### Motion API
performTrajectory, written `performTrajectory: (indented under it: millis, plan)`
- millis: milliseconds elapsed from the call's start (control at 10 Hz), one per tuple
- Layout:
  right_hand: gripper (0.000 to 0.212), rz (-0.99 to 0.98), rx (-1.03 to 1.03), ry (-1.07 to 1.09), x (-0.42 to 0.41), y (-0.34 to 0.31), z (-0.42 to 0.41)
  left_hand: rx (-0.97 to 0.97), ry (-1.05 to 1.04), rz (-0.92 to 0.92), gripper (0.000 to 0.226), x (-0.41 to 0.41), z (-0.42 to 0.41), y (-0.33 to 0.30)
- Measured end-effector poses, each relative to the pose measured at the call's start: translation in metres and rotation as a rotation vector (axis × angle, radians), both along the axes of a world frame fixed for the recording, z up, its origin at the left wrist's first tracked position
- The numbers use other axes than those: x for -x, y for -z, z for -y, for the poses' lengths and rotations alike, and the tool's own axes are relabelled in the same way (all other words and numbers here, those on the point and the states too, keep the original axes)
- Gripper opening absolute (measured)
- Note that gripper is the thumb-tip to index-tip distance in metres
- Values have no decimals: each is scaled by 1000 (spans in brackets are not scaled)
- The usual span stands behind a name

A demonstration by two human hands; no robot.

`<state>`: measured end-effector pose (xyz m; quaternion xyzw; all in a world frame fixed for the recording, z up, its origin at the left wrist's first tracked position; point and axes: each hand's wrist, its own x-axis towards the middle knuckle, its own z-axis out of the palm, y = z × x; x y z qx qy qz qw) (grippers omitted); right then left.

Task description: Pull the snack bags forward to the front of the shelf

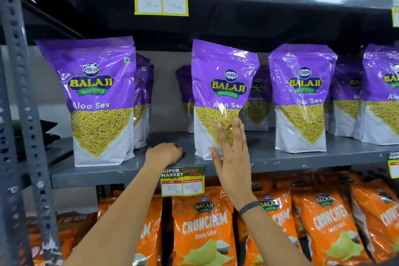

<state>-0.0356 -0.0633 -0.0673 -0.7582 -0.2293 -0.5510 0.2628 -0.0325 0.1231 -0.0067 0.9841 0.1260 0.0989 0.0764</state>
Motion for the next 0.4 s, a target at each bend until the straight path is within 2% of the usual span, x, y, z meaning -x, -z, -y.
performTrajectory:
  millis: [200, 400]
  plan:
    - [58, 7, -9, 8, -6, 3, -1, -18, 4, -2, 50, 2, 3, -2]
    - [58, 52, -31, -79, -7, 6, 1, 10, 25, 46, 48, 5, 4, -2]
